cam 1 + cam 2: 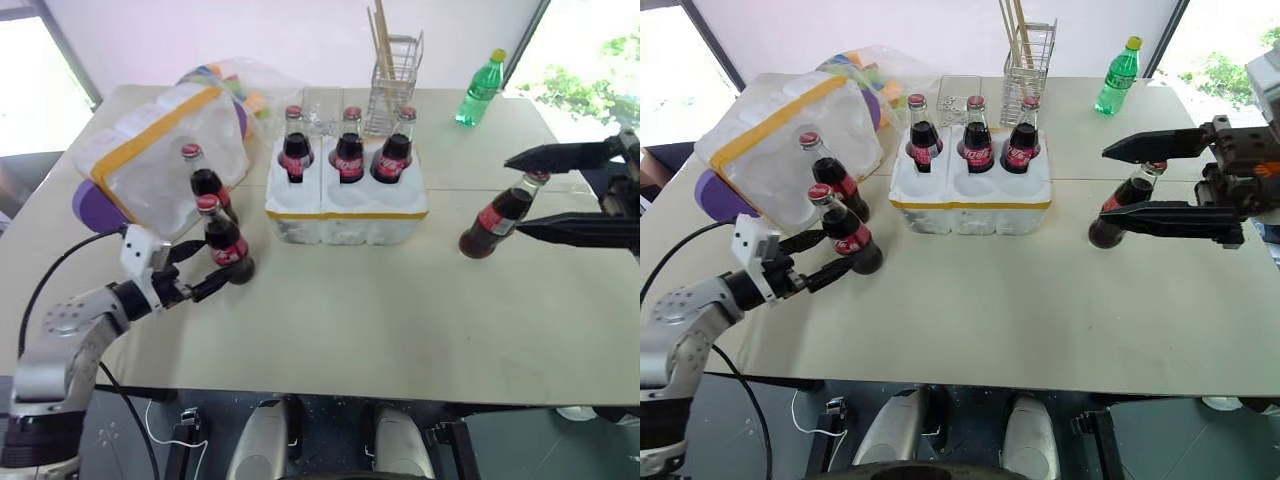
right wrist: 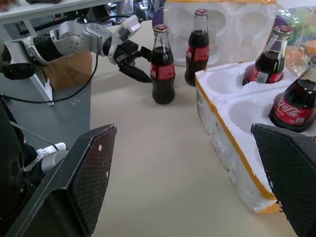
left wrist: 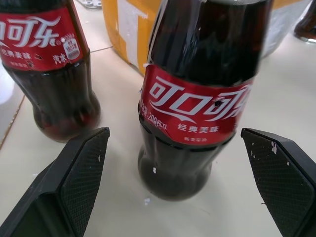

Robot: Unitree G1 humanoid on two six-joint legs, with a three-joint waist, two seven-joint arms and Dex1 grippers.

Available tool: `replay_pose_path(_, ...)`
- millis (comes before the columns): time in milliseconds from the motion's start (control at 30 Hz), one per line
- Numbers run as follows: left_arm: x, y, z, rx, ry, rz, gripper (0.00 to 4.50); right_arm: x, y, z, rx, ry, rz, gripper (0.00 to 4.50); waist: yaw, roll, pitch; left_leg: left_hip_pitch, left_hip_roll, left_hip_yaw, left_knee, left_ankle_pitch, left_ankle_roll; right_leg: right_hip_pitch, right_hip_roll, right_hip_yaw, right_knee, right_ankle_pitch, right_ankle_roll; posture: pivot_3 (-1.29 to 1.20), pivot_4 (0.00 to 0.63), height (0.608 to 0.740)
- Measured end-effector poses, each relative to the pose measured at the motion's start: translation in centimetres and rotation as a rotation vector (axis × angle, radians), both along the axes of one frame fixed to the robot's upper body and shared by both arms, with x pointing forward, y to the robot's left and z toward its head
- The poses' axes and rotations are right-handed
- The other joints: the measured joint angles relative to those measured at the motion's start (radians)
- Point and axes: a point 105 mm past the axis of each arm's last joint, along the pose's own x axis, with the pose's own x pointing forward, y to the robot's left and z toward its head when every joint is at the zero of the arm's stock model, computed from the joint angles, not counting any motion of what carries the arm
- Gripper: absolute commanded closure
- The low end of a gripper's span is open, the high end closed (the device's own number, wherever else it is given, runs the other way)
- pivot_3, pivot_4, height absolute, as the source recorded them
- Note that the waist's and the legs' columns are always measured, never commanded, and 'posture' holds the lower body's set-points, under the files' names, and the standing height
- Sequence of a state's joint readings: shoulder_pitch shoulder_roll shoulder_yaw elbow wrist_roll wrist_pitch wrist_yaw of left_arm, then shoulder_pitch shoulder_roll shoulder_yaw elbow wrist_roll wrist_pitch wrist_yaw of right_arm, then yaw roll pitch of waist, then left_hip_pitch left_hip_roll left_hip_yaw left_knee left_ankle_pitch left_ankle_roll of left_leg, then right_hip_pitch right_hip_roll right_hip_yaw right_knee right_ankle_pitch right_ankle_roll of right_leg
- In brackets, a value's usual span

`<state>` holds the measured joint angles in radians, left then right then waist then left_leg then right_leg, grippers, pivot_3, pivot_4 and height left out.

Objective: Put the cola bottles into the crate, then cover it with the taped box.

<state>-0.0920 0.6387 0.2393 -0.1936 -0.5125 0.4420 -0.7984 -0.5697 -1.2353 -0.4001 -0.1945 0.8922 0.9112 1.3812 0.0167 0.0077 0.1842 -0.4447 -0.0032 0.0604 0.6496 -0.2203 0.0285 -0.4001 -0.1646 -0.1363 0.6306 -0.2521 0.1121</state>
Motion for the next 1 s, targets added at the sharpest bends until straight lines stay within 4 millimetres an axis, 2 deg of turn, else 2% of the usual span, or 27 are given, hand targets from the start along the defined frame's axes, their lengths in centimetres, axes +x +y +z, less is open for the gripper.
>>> replay_pose_path(333,1.9,-2.0,0.1,-0.081,-0.029,0.002,0.03,0.3,0.9,-1.6,0.030,0.031,0.019,0.00,-0.001,0.000,0.000,0.000,0.000,0.000,0.001,0.001,0.002,0.001,0.000,0.000,0.000,0.001,0.001,0.00,0.150,0.736)
replay_pose_path(433,2.0,-2.3,0.4,-0.089,-0.038,-0.014,0.81,0.4,1.1,-1.8,0.027,0.026,0.018,0.00,-0.002,-0.001,0.000,0.000,0.000,0.000,0.001,0.001,0.002,0.001,0.000,0.000,0.000,0.001,0.001,0.00,0.150,0.736)
replay_pose_path(467,2.0,-2.4,0.5,-0.093,-0.038,-0.020,0.81,0.4,1.2,-1.8,0.025,0.023,0.019,0.00,-0.002,0.000,0.000,0.000,0.000,0.000,0.001,0.001,0.002,0.002,0.000,0.000,0.000,0.001,0.001,0.00,0.150,0.736)
replay_pose_path(500,2.0,-2.5,0.4,-0.098,-0.036,-0.027,1.33,0.5,1.2,-2.0,0.024,0.025,0.020,0.00,-0.002,-0.001,0.000,0.000,0.000,-0.001,0.001,0.001,0.002,0.001,0.000,0.000,0.000,0.001,0.001,0.00,0.150,0.736)
replay_pose_path(567,1.7,-2.5,0.6,-0.095,-0.017,-0.051,1.66,0.8,1.2,-2.1,0.015,0.015,0.003,0.00,-0.002,-0.001,0.000,0.000,0.000,-0.001,0.001,0.001,0.002,0.001,0.001,0.000,0.000,0.001,0.001,0.00,0.150,0.736)
replay_pose_path(700,-0.2,-3.3,1.7,-0.056,0.057,-0.181,1.66,1.0,1.1,-2.7,0.012,0.037,-0.012,0.00,-0.001,-0.003,0.002,0.000,0.000,-0.001,0.001,0.001,0.002,0.001,0.001,0.000,0.000,0.001,0.001,0.00,0.150,0.736)
replay_pose_path(767,-1.0,-4.6,3.5,-0.078,0.081,-0.284,1.66,1.2,1.0,-3.2,0.002,0.036,-0.029,0.00,0.003,-0.004,0.003,-0.001,0.000,-0.002,0.002,0.001,0.002,0.001,0.001,-0.001,0.000,0.001,0.001,0.00,0.150,0.736)
replay_pose_path(900,-1.4,-8.2,9.9,-0.106,-0.064,-0.476,1.66,1.4,1.1,-3.5,-0.002,0.018,-0.034,0.00,0.018,-0.005,0.003,-0.001,0.000,-0.003,0.004,0.001,0.002,0.003,0.003,0.000,-0.001,0.001,0.002,0.00,0.150,0.736)
replay_pose_path(1000,0.3,-11.0,13.7,-0.187,-0.182,-0.501,1.66,1.5,1.3,-3.9,0.004,0.018,-0.041,0.00,0.028,-0.006,0.004,0.000,0.000,-0.005,0.005,0.002,0.003,0.006,0.005,0.000,-0.001,0.002,0.002,0.00,0.150,0.736)
